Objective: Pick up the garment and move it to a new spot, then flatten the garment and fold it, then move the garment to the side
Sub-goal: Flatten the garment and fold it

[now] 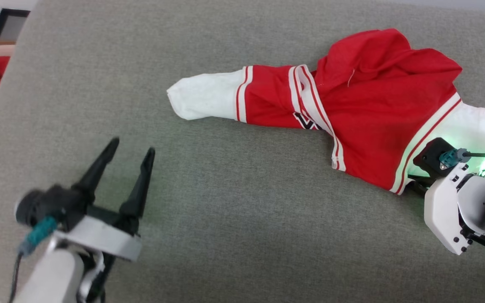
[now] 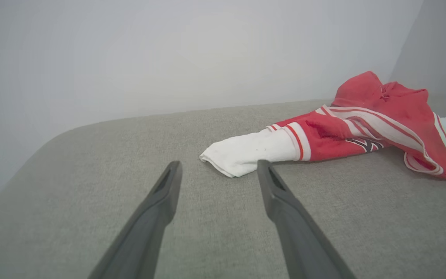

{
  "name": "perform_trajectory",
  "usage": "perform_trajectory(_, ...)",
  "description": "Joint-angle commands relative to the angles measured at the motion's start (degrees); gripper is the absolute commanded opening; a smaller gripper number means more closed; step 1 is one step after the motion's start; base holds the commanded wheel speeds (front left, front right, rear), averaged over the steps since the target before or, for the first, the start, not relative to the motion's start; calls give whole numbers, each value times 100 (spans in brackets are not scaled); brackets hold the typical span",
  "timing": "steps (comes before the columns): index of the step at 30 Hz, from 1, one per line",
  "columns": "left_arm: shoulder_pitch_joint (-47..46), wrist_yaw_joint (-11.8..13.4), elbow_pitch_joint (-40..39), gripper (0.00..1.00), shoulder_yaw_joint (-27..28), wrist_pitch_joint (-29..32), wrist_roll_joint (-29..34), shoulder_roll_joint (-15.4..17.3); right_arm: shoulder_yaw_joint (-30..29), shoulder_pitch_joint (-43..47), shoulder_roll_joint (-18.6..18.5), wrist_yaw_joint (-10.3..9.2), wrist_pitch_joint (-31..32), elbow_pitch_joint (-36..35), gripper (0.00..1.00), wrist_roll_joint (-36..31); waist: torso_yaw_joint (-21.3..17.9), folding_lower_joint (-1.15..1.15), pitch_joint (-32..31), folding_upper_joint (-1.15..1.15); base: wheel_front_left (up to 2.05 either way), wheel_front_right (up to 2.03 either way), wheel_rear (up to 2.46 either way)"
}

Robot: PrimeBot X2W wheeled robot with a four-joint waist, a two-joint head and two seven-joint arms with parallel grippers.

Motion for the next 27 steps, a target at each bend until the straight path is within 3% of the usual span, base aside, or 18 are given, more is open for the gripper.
perform_trajectory(1,-327,-76,26,100,-104,91,81,163,143,132,2,-12,87,250,0,30,-72,0,73,0,0,0,0)
perform_trajectory(5,-1262,-170,120,100,-520,520,14,590,161,-27,68,-18,70,277,0,-1,-161,0,232,0,0,0,0)
perform_trajectory(8,-2219,-178,222,100,-1272,992,-363,982,203,-181,155,-31,66,294,0,-59,-252,0,404,0,0,0,0)
perform_trajectory(9,-2219,-178,222,100,-1272,992,-363,982,203,-181,155,-31,66,294,0,-59,-252,0,404,0,0,0,0)
perform_trajectory(14,-4016,-168,731,100,-2774,1868,-1292,1526,242,-465,328,-52,125,262,0,-172,-426,0,747,0,0,0,0)
perform_trajectory(23,-6480,-169,1625,100,-5306,3213,-3016,1703,428,-854,562,-53,246,139,0,-369,-794,0,1324,0,0,0,0)
perform_trajectory(27,-6988,-169,1791,100,-5875,3631,-3537,1764,493,-933,623,-53,280,123,0,-407,-926,0,1489,0,0,0,0)
